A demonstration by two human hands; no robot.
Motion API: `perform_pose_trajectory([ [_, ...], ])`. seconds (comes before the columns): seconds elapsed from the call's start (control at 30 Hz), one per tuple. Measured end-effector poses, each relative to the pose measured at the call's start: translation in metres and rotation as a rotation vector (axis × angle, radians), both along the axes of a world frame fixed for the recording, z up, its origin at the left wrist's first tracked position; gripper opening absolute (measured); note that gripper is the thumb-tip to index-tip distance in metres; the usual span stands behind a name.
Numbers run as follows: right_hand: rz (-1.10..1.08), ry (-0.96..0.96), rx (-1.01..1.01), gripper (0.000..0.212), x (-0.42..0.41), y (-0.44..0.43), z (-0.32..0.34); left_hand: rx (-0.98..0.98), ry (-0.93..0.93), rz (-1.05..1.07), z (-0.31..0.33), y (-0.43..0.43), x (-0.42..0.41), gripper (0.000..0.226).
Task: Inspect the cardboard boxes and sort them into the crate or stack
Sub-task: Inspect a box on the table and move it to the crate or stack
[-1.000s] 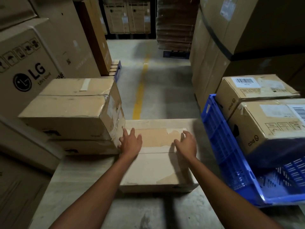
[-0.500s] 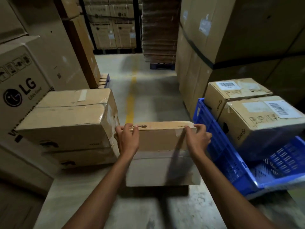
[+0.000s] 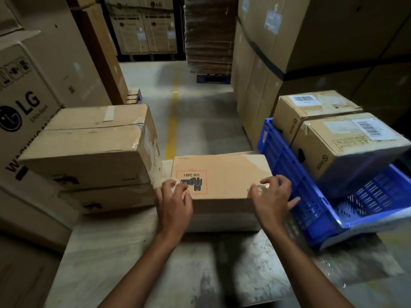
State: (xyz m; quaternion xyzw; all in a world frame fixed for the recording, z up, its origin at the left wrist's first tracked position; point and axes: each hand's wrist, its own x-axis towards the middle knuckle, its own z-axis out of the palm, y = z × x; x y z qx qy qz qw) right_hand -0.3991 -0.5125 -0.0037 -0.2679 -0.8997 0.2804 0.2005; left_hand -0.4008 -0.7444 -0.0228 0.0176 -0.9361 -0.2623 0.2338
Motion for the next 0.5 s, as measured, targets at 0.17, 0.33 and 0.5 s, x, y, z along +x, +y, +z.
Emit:
perform_pose_trajectory([
  [0.17, 0.441, 0.207, 0.112, 0.013, 0.01, -0.042, -0.012, -0.108, 0.088, -0.125, -0.004, 0.0, 0.012, 0.016],
  [0.33, 0.773, 0.256, 0.182, 0.028, 0.013, -0.092, -0.016, -0.122, 0.058, -0.258, -0.003, 0.0, 0.015, 0.027],
  [0.5, 0.744, 0.201, 0.276, 0.041, 0.014, -0.101, -0.034, -0.133, 0.049, -0.255, -0.003, -0.002, 0.018, 0.031],
])
